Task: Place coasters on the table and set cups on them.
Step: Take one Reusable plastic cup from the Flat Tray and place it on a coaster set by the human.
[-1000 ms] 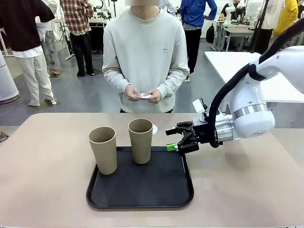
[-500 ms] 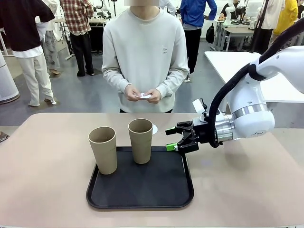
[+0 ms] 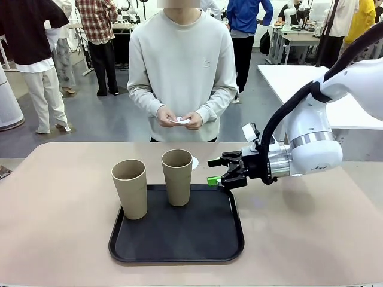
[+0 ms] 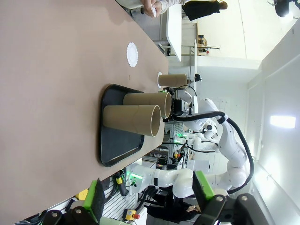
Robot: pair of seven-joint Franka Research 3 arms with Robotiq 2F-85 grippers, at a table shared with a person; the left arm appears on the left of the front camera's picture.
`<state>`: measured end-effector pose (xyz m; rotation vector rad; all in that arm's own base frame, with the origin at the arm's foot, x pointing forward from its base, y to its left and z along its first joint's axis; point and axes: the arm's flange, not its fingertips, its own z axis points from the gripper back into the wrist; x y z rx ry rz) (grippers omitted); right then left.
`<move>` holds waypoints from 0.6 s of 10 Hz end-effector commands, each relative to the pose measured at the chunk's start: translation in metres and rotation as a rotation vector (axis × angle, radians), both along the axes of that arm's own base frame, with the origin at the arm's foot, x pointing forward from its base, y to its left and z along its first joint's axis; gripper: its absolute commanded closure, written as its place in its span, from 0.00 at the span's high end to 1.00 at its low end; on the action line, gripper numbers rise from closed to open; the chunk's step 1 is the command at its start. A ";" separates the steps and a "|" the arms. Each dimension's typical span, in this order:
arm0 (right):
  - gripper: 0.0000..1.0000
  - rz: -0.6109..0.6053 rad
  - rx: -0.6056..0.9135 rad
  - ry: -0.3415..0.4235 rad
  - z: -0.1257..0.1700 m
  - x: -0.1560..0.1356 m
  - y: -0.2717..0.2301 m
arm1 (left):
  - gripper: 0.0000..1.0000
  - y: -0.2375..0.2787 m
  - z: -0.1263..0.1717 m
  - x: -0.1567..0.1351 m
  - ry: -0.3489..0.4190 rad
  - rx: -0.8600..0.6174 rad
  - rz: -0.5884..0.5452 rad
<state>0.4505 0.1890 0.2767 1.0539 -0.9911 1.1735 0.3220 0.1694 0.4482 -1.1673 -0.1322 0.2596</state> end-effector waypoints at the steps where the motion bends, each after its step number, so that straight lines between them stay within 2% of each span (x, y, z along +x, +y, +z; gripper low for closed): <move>1: 1.00 -0.018 0.078 0.009 -0.011 0.014 0.014 | 1.00 0.001 0.002 0.000 -0.014 -0.019 0.002; 4: 1.00 0.045 0.090 0.022 -0.018 0.017 0.024 | 1.00 0.001 0.002 0.000 -0.014 -0.019 0.002; 6: 1.00 0.099 0.054 0.016 -0.018 0.008 0.027 | 1.00 0.001 0.002 0.000 -0.014 -0.019 0.002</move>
